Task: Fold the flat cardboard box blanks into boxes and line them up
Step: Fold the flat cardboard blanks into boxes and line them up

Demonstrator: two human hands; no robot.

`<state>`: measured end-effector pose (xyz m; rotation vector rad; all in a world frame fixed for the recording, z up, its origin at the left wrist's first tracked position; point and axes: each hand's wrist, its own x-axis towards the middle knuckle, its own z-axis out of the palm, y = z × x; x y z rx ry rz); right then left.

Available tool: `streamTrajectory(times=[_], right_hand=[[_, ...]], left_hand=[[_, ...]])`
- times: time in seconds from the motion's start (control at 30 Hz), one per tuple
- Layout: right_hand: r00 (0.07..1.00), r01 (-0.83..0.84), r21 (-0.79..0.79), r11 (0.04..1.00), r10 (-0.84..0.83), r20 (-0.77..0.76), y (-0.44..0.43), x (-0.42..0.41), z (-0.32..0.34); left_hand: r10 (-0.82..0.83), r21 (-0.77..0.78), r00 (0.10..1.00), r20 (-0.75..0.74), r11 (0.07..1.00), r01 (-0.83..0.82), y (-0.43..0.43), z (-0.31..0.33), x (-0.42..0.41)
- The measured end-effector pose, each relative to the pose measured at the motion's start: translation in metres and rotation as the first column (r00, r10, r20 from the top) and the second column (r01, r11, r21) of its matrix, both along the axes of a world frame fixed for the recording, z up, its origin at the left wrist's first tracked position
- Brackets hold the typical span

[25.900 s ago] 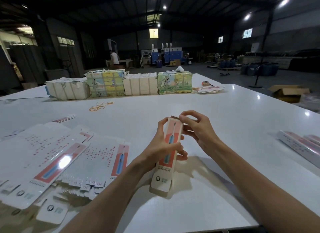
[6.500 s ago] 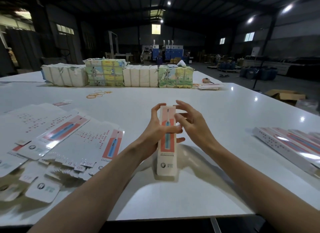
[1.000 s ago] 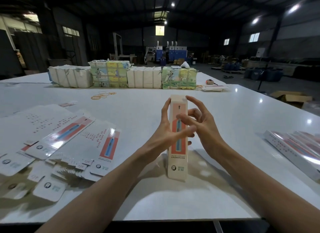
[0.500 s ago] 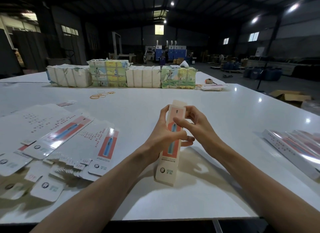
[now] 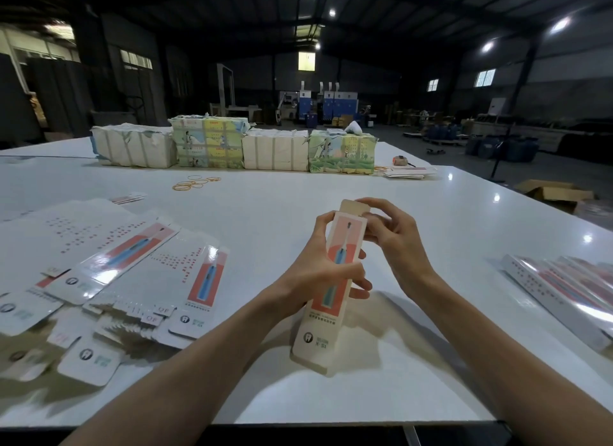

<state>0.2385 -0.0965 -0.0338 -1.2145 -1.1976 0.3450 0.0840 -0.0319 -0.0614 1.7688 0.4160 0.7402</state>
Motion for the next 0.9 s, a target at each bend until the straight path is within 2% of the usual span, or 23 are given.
streamTrajectory(times=[0.1, 0.17, 0.33, 0.53, 0.73, 0.9], right_hand=[[0.996, 0.024, 0.042, 0.999, -0.027, 0.088, -0.001, 0.001, 0.0], [0.996, 0.017, 0.036, 0.999, -0.02, 0.083, -0.001, 0.001, 0.001], [0.973, -0.15, -0.027, 0.988, 0.142, -0.183, -0.005, 0.002, 0.007], [0.927, -0.17, -0.06, 0.984, 0.139, -0.348, -0.003, 0.005, 0.011], [0.909, -0.169, -0.077, 0.983, 0.125, -0.398, -0.001, 0.009, 0.01], [0.913, -0.205, -0.077, 0.976, 0.163, -0.373, -0.003, 0.012, 0.011]], left_hand=[[-0.014, -0.019, 1.0, -0.028, 1.0, 0.013, 0.001, 0.001, -0.001], [-0.012, -0.018, 0.999, -0.033, 1.0, 0.012, 0.001, 0.001, 0.0], [0.025, 0.013, 0.999, -0.043, 1.0, -0.024, 0.004, -0.002, 0.0], [0.017, 0.062, 1.0, -0.024, 0.998, -0.015, 0.006, -0.001, -0.001], [0.018, 0.094, 1.0, 0.003, 0.995, -0.018, 0.007, -0.001, -0.002], [0.009, 0.107, 1.0, 0.005, 0.994, -0.009, 0.008, -0.001, -0.003]])
